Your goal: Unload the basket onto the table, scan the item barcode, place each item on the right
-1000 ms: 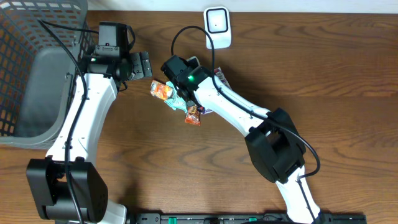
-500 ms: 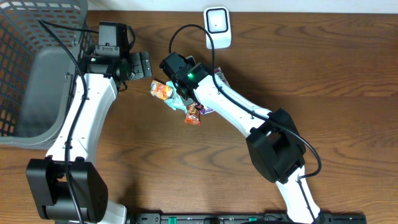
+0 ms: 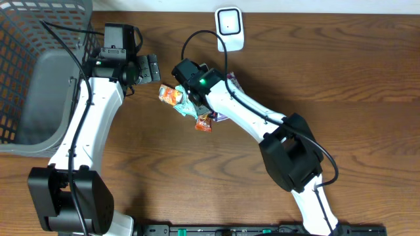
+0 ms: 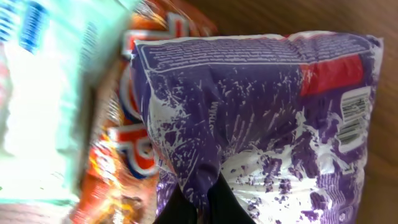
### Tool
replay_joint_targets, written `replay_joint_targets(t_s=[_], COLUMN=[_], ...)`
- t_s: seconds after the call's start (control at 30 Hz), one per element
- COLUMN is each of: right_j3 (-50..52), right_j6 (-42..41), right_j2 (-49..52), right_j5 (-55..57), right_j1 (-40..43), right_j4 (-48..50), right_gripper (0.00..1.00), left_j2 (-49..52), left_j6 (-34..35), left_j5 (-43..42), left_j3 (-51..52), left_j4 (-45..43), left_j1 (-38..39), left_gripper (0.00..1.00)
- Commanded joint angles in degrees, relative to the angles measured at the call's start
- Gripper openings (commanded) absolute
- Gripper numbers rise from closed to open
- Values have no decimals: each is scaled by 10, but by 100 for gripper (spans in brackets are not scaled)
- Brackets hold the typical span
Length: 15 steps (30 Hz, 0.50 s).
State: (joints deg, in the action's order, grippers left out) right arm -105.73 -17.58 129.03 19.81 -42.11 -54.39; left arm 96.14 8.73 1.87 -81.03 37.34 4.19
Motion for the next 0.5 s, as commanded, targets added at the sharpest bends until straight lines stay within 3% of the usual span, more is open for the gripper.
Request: replay_joint_targets(t_s=[0.0, 0.13, 0.47], right_j3=[-30, -45, -43], right_j6=[-4, 13, 34], right_j2=[-26, -64, -110], right_j5=[-18, -97, -478], right_j1=[31, 70, 226], right_j4=[-25, -37, -29], right_gripper=[1, 1, 1], left_j2=[5, 5, 5], left_j6=[-5, -5, -5], left_j5=[5, 5, 5], left_j3=[2, 2, 2], left_j4=[1, 1, 1], left_j1=[-3, -3, -3], left_gripper=[98, 98, 98])
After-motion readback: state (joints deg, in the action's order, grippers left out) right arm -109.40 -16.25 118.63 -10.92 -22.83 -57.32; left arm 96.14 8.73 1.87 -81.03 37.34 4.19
